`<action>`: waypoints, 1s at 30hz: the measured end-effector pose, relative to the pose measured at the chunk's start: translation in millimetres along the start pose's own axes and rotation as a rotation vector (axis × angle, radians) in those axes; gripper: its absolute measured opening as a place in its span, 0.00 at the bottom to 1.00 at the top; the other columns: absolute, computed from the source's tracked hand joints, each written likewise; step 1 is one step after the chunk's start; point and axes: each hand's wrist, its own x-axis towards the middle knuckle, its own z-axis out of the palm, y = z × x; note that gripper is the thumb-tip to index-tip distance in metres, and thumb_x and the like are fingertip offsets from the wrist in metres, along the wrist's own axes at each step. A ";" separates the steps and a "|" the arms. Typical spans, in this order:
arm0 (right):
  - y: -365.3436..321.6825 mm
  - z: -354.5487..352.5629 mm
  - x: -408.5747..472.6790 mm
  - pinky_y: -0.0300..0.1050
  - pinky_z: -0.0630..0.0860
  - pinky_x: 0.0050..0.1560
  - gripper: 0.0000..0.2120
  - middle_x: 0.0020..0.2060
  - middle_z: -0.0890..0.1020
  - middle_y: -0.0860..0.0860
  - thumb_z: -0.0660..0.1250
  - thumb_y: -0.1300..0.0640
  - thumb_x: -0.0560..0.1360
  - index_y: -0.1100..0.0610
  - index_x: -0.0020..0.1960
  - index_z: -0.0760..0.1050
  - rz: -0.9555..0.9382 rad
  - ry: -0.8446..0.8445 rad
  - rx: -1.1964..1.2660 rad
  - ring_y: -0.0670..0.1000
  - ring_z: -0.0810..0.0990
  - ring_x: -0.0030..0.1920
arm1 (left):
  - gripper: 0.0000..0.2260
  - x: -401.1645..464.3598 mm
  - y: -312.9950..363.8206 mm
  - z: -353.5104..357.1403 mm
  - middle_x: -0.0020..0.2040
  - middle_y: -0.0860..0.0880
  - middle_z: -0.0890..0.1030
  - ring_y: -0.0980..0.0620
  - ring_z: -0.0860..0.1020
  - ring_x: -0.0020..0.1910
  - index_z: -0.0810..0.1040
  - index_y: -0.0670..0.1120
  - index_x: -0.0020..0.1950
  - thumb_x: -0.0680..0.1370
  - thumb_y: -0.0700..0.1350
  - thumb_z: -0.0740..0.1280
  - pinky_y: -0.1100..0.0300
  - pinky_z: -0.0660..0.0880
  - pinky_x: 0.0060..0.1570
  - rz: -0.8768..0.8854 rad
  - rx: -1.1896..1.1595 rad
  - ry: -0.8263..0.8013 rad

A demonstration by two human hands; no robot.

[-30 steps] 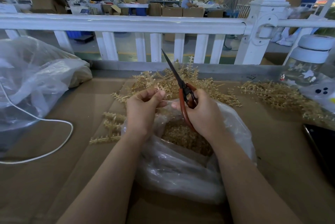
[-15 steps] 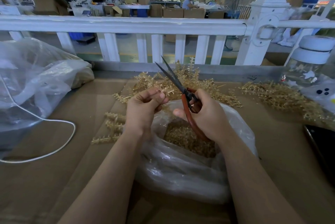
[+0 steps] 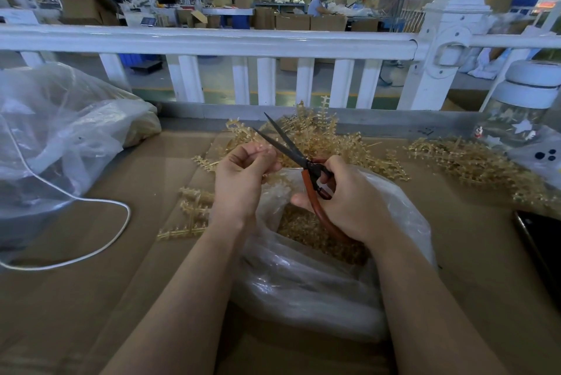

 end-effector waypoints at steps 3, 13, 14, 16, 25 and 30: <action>0.0 0.0 -1.3 0.42 0.76 0.40 0.31 0.41 0.77 0.37 0.65 0.19 0.60 0.42 0.49 0.68 -0.034 0.005 -0.018 0.38 0.76 0.44 | 0.07 0.0 0.5 1.4 0.34 0.51 0.80 0.56 0.78 0.31 0.80 0.42 0.43 0.77 0.32 0.68 0.67 0.76 0.37 0.033 0.043 0.007; -0.9 -0.6 -2.4 0.40 0.76 0.39 0.31 0.41 0.77 0.37 0.64 0.19 0.61 0.42 0.49 0.67 -0.090 0.033 -0.067 0.38 0.78 0.43 | 0.07 2.2 -1.4 0.4 0.30 0.51 0.78 0.58 0.76 0.30 0.80 0.42 0.42 0.77 0.33 0.67 0.68 0.73 0.34 0.048 0.085 0.006; -1.3 -0.7 -2.6 0.37 0.74 0.37 0.30 0.40 0.77 0.36 0.63 0.19 0.61 0.42 0.49 0.67 -0.095 0.039 -0.076 0.37 0.77 0.42 | 0.06 2.0 -1.5 0.7 0.31 0.52 0.79 0.58 0.76 0.30 0.80 0.41 0.43 0.77 0.33 0.67 0.68 0.73 0.34 0.048 0.081 0.004; -2.4 -0.6 -2.5 0.34 0.69 0.34 0.30 0.38 0.77 0.35 0.63 0.18 0.61 0.41 0.48 0.67 -0.089 0.039 -0.090 0.35 0.76 0.39 | 0.05 2.1 -1.5 0.9 0.32 0.52 0.79 0.58 0.75 0.30 0.80 0.40 0.45 0.77 0.33 0.67 0.68 0.73 0.35 0.047 0.074 -0.004; -2.9 -1.2 -2.3 0.33 0.66 0.30 0.32 0.34 0.78 0.38 0.62 0.17 0.59 0.42 0.44 0.67 -0.058 0.037 -0.104 0.36 0.76 0.35 | 0.05 1.8 -0.6 1.4 0.37 0.48 0.78 0.57 0.75 0.32 0.78 0.38 0.48 0.78 0.31 0.64 0.67 0.74 0.37 0.050 0.072 -0.019; -1.4 -0.8 -2.3 0.34 0.67 0.29 0.33 0.33 0.78 0.40 0.61 0.16 0.59 0.44 0.42 0.67 -0.054 0.042 -0.108 0.37 0.77 0.36 | 0.05 2.5 -1.2 0.9 0.41 0.46 0.79 0.55 0.76 0.33 0.78 0.38 0.49 0.77 0.30 0.64 0.66 0.75 0.39 0.049 0.062 -0.025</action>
